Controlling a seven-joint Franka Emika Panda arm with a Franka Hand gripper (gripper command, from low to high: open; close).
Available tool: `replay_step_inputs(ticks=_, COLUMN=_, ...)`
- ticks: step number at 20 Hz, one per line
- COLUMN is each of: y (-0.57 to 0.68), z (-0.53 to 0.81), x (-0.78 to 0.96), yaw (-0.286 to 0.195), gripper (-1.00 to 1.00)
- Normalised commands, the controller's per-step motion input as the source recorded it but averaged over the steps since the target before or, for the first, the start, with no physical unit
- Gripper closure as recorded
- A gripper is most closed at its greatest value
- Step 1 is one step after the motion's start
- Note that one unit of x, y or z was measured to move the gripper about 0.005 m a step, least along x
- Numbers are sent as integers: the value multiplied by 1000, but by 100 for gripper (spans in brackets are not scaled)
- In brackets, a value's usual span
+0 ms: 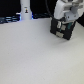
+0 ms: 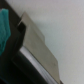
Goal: Open the kcup holder, insert the kcup into the holder, and close the kcup holder
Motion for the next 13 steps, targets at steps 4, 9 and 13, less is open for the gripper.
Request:
replay_step_inputs(ticks=4, y=435, z=68, x=-626, yaw=97, gripper=-100)
replay_step_inputs(ticks=9, y=97, z=967, x=67, yaw=29, gripper=-100)
replay_step_inputs(ticks=13, y=18, z=609, x=83, yaw=0, gripper=-100)
